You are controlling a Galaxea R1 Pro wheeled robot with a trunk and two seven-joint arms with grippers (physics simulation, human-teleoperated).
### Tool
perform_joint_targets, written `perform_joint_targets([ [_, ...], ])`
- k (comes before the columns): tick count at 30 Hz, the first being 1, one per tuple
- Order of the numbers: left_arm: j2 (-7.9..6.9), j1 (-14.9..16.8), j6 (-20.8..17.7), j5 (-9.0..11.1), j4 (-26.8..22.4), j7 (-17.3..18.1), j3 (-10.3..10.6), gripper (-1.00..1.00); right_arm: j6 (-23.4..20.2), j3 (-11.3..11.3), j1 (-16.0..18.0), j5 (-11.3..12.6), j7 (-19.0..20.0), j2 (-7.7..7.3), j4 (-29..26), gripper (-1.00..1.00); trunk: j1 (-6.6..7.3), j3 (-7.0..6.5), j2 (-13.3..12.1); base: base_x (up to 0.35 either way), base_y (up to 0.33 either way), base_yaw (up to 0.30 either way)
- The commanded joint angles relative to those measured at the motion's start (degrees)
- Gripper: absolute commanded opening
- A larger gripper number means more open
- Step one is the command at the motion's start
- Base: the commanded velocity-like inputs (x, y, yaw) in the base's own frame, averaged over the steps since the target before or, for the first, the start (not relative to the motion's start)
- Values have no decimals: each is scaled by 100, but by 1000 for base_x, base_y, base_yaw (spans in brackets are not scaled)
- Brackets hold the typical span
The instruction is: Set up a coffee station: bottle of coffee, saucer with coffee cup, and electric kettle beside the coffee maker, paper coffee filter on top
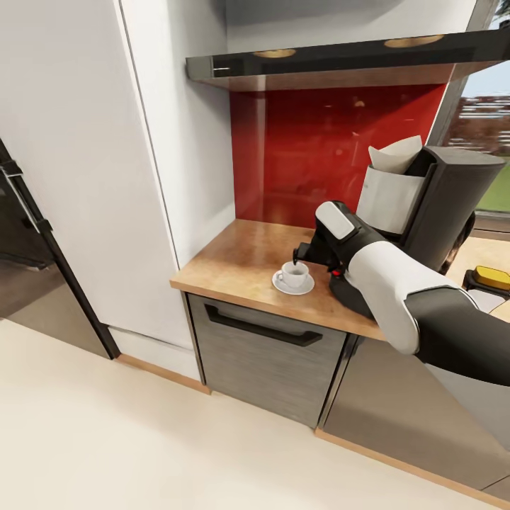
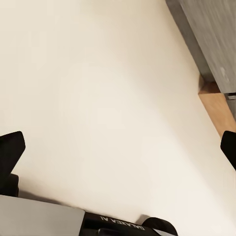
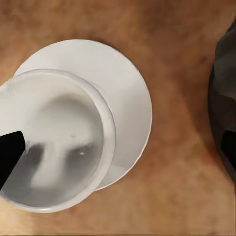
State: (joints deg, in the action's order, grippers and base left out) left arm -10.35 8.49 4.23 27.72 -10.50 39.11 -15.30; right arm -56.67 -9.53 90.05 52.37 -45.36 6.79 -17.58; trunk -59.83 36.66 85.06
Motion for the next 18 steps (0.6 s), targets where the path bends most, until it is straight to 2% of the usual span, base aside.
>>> perform_joint_targets([
  [1, -2, 4, 25, 27, 8, 17, 18, 100, -21, -43, 4, 112, -45, -3, -8, 100, 0, 5, 3, 0, 0, 0],
  [3, -2, 4, 25, 27, 7, 17, 18, 100, -25, -51, 4, 342, -44, -2, -13, 100, 44, -31, -78, 0, 0, 0],
  [6, -2, 4, 25, 24, 5, 17, 19, 100, -27, -67, 4, 493, -43, -2, -16, 100, 88, -66, -158, 0, 0, 0],
  [10, -2, 4, 26, 23, 4, 17, 20, 100, -28, -76, 4, 544, -43, 6, -22, 100, 88, -66, -158, 0, 0, 0],
  [18, -2, 4, 28, 23, 4, 17, 27, 100, -28, -81, 4, 555, -43, 25, -167, 100, 264, -210, -479, 0, 0, 0],
])
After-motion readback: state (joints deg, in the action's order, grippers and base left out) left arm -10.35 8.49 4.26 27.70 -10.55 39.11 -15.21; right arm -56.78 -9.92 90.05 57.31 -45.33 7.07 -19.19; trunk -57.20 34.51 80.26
